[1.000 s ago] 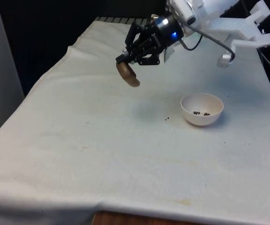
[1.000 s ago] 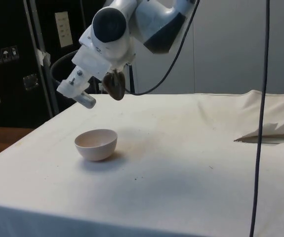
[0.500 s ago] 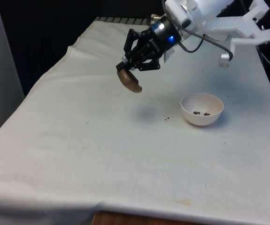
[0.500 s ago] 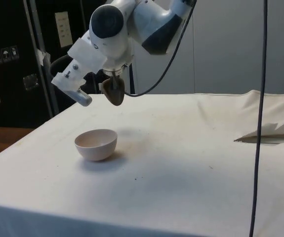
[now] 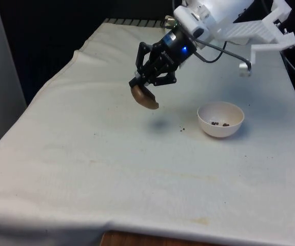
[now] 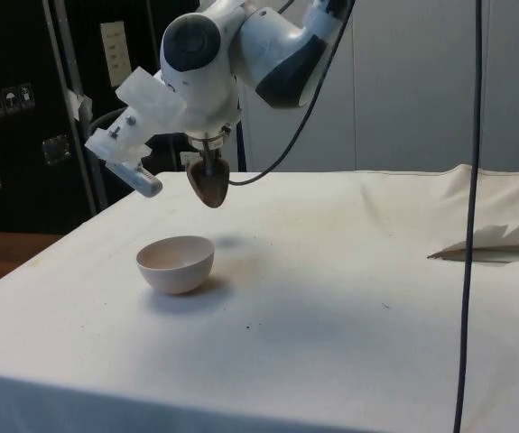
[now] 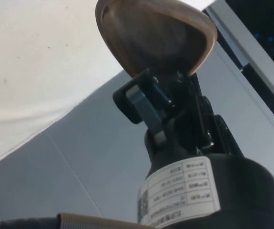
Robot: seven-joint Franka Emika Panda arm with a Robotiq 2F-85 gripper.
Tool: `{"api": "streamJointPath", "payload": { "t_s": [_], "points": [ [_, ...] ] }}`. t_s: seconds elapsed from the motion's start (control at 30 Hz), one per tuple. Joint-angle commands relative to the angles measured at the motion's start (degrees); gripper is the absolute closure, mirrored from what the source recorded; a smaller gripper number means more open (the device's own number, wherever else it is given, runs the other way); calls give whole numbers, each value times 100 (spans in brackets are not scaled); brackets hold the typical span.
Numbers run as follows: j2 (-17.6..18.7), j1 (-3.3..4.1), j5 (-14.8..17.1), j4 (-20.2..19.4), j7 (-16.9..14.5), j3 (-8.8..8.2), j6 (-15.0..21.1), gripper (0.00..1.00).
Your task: Pour the coffee beans from the cup into the bowl.
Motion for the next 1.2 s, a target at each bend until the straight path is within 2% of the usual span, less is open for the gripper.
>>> {"api": "streamJointPath", "payload": {
  "t_s": [0.0, 0.03, 0.07, 0.27, 0.3, 0.33, 0.53, 0.57, 0.6, 0.83, 0.87, 0.9, 1.13, 1.17],
  "points": [
    [11, -40, 80, -6, -6, 17, 103, 100],
    [6, 0, 23, 0, 17, 0, 17, 100],
    [11, -40, 109, -6, 6, 11, 103, 100],
    [11, -29, 350, 0, 57, 6, 86, 100],
    [11, 0, 344, 6, 86, -6, 34, 100],
    [6, -29, 424, 0, 74, 6, 74, 100],
    [-11, -29, 619, -6, 115, 11, 74, 100],
    [6, 0, 539, 6, 143, -6, 34, 100],
    [-17, -29, 665, -6, 115, 11, 74, 100],
    [-29, -34, 974, -17, 143, 0, 92, 100],
    [-11, 0, 911, 6, 160, -17, 34, 100],
    [-29, -34, 1003, -23, 149, -6, 97, 100],
    [17, -57, 1243, -29, 183, -46, 206, 100],
    [6, 0, 1226, -11, 178, -57, 80, 100]
  ]
}}
